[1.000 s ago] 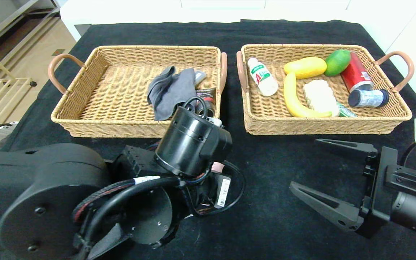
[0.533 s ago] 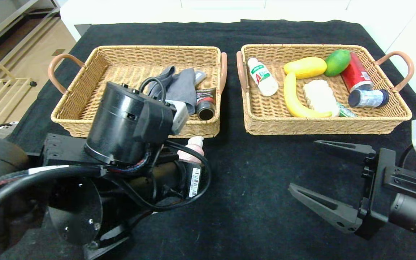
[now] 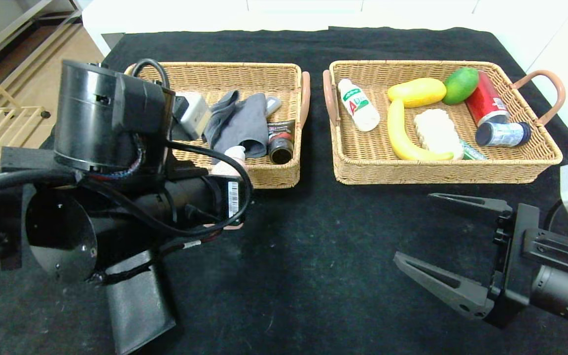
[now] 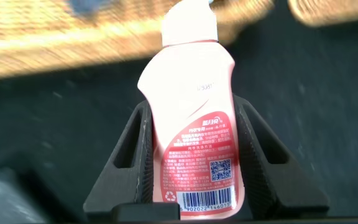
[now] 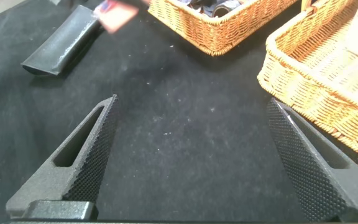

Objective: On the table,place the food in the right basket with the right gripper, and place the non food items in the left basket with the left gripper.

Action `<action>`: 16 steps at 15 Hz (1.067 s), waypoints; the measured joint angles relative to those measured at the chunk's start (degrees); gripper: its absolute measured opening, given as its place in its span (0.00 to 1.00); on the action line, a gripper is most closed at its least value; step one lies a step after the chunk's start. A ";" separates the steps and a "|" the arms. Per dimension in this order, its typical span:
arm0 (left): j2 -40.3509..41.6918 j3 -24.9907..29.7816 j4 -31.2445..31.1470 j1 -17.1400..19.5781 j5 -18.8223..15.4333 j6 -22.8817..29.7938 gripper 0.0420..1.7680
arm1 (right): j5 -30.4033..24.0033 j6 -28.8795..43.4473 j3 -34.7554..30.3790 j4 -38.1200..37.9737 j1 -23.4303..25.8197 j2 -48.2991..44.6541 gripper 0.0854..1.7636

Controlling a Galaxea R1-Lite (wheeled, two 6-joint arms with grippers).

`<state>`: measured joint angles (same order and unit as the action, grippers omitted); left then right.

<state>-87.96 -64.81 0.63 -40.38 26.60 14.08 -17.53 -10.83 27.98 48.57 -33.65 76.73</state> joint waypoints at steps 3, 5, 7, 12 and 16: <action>-0.28 -0.96 3.47 4.61 -0.95 -0.33 0.46 | -0.02 0.00 -0.04 0.00 0.00 0.00 0.97; -0.71 -1.82 5.69 6.50 -0.91 -0.44 0.46 | -0.02 0.00 -0.04 0.00 0.00 0.01 0.97; -1.76 -3.11 7.77 8.19 -0.83 -0.94 0.46 | 0.00 0.00 0.00 0.05 0.00 0.20 0.97; -6.73 -6.44 15.90 10.50 -0.48 -3.75 0.46 | 0.00 0.00 -0.01 0.07 0.00 0.69 0.97; -10.20 -8.51 20.59 11.76 -0.22 -5.05 0.46 | -0.02 -0.06 -0.11 0.09 -0.02 0.80 0.97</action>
<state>-98.16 -73.31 21.22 -28.61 26.38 9.03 -17.55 -10.89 27.87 48.65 -33.67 77.53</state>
